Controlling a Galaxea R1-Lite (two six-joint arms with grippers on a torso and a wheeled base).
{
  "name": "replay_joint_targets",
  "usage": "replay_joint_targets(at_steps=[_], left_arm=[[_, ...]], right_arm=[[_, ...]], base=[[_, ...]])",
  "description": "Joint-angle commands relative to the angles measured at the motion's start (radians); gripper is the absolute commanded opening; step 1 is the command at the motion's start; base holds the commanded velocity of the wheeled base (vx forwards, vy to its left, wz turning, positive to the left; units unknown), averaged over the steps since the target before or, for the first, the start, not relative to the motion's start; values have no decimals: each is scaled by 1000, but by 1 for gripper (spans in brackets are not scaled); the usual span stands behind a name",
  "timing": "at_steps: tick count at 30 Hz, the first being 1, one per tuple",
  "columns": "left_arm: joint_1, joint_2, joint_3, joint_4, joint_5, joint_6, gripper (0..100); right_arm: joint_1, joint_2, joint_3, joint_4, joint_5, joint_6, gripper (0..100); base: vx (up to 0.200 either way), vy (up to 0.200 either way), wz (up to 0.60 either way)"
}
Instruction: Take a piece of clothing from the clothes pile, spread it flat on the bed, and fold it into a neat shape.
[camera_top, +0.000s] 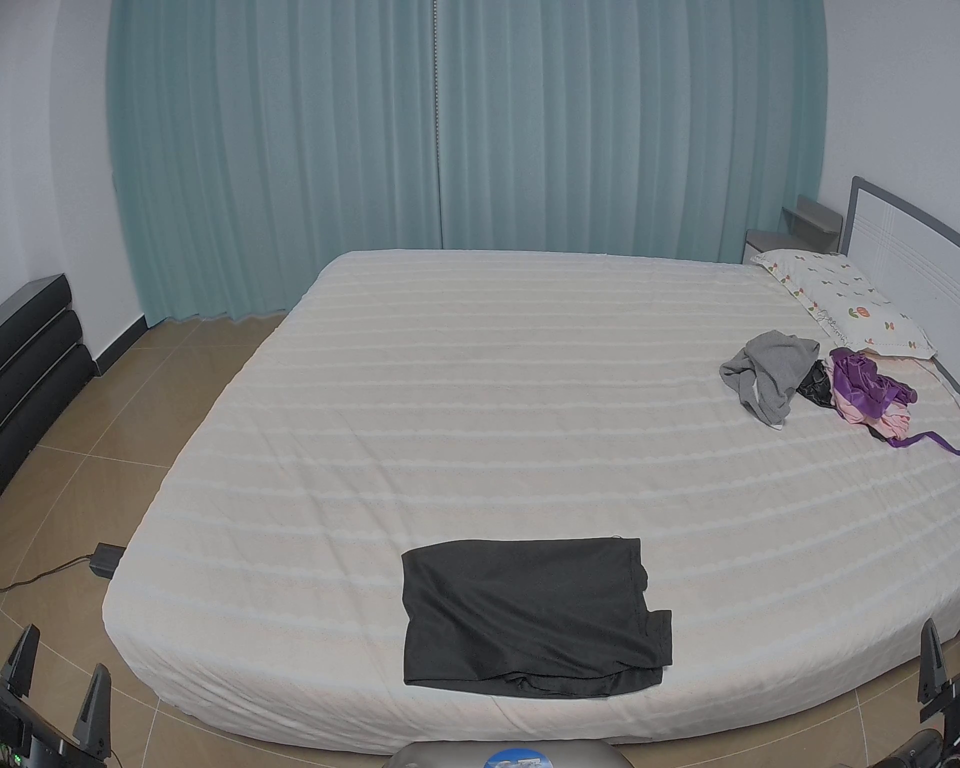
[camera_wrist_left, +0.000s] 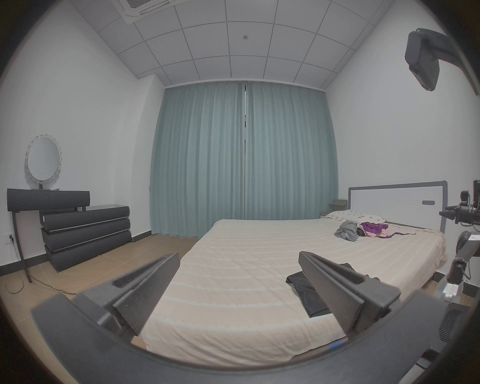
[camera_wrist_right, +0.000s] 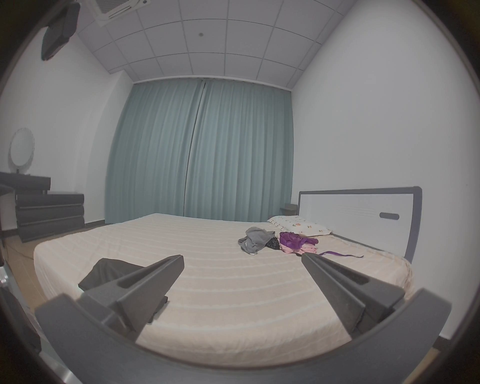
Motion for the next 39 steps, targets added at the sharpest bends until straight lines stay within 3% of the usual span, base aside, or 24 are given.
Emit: replay_joint_targets(at_steps=[1,6,9,10,14,32,39], left_arm=[[0,-3,18,6,13,-6,100],[3,-6,18,15,42,1,100],[2,-3,18,31,65,-30,100],[0,-3,18,51,58,-29,100],[0,-4,18,60,52,-10,100],[2,-4,18,61,56,-38,100],[2,-6,18,61,48,1,100]], right_arm=[[1,-11,16,18,10,34,100],[-1,-11,18,14,74,41,100],[-1,-11,18,21,113,96,100],[-1,-9,18,57,157,132,100],[-1,-11,16,75,197,80,100],[1,-11,18,70,197,89,100],[1,-11,18,70,197,106,100]], base=[[0,0,0],[0,0,0],[0,0,0],[0,0,0],[0,0,0],[0,0,0],[0,0,0]])
